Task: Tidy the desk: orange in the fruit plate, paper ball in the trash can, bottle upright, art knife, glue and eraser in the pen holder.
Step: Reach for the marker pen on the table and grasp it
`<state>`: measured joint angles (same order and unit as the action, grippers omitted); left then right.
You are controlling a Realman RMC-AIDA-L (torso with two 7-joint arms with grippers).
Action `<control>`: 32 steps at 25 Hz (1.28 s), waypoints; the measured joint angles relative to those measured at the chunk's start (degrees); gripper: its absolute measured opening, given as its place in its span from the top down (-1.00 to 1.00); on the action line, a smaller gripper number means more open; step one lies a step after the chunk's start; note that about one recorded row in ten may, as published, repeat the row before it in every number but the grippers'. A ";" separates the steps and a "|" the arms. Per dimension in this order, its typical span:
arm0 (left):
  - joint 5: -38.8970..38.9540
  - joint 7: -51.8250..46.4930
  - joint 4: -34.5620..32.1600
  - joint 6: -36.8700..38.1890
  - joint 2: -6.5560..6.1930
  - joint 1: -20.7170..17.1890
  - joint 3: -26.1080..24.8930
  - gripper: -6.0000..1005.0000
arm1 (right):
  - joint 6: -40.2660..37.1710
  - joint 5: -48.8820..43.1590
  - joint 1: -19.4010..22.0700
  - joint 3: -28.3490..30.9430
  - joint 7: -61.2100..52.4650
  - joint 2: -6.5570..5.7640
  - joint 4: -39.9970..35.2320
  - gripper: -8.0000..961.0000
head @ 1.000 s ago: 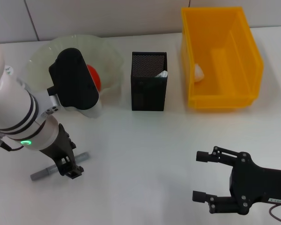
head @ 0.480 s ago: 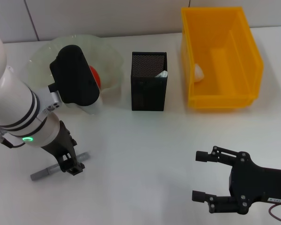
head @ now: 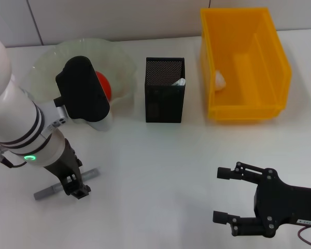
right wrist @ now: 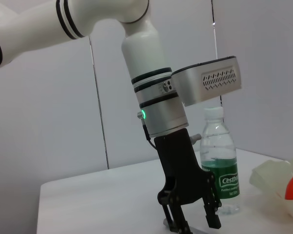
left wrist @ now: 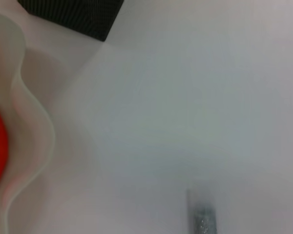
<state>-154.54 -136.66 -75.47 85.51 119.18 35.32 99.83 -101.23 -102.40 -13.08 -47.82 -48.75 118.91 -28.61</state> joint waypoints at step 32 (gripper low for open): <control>-0.05 0.08 3.77 -0.83 0.00 1.91 0.07 0.18 | 0.08 0.01 -0.11 0.01 -0.01 0.00 1.40 -0.75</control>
<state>-154.59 -136.58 -71.70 84.68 119.18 37.23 99.90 -101.15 -102.39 -13.19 -47.81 -48.76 118.91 -27.21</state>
